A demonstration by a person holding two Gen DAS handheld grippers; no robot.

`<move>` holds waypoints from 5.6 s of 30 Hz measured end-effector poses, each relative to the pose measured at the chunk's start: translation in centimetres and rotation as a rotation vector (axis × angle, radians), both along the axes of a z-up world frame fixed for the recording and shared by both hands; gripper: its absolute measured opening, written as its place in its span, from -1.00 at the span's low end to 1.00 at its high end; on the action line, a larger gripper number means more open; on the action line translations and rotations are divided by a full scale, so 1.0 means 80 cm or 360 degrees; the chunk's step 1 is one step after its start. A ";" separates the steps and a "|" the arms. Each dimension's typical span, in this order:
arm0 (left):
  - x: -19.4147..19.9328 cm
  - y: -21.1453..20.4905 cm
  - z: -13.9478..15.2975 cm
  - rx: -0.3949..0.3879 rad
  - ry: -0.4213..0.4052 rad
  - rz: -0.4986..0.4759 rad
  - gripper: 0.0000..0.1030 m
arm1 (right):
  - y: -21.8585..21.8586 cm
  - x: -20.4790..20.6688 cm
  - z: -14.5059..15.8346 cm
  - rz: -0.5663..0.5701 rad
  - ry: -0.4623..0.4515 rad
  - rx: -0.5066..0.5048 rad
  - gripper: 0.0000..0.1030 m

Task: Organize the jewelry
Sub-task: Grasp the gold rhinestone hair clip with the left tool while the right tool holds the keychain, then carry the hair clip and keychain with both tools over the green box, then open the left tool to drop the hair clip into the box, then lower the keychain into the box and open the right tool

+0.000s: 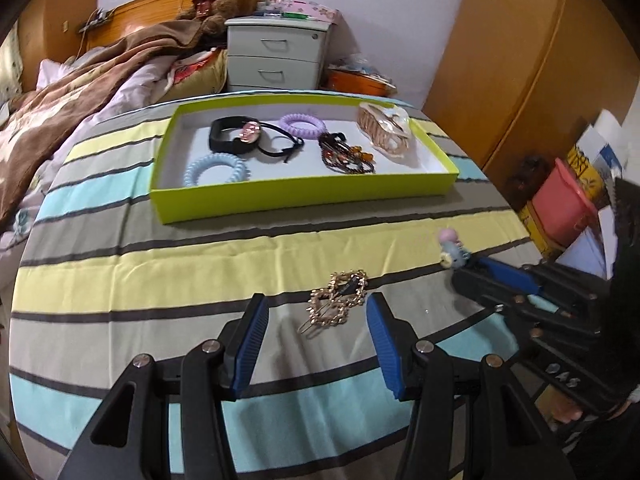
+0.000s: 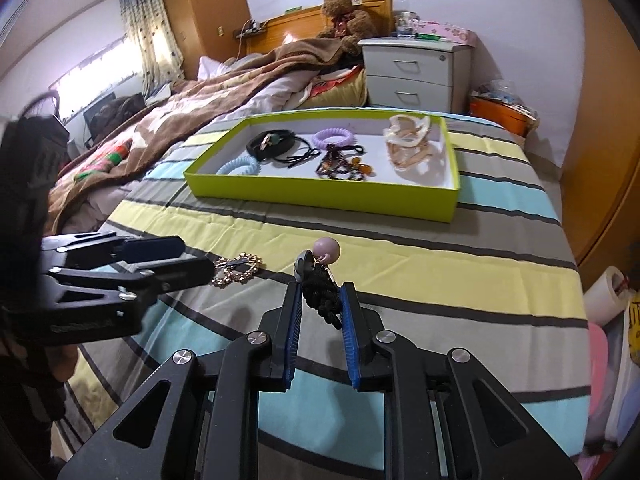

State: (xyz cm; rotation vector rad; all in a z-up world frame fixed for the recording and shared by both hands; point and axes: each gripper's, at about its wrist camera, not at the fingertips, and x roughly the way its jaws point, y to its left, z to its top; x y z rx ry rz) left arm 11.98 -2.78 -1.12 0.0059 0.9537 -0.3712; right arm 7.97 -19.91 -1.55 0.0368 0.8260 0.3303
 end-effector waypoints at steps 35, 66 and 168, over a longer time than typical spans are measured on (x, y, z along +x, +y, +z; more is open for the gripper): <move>0.011 -0.039 -0.011 0.0197 -0.0081 -0.0166 -0.37 | -0.017 -0.011 0.008 -0.0071 -0.0041 0.0043 -0.61; 0.025 -0.007 0.065 0.0090 -0.0262 -0.0034 -0.37 | -0.012 0.007 0.062 -0.0083 -0.0191 -0.0004 -0.61; 0.142 0.004 0.019 0.0044 -0.0048 0.0072 -0.37 | -0.006 0.157 0.006 -0.0012 0.0106 -0.0141 -0.39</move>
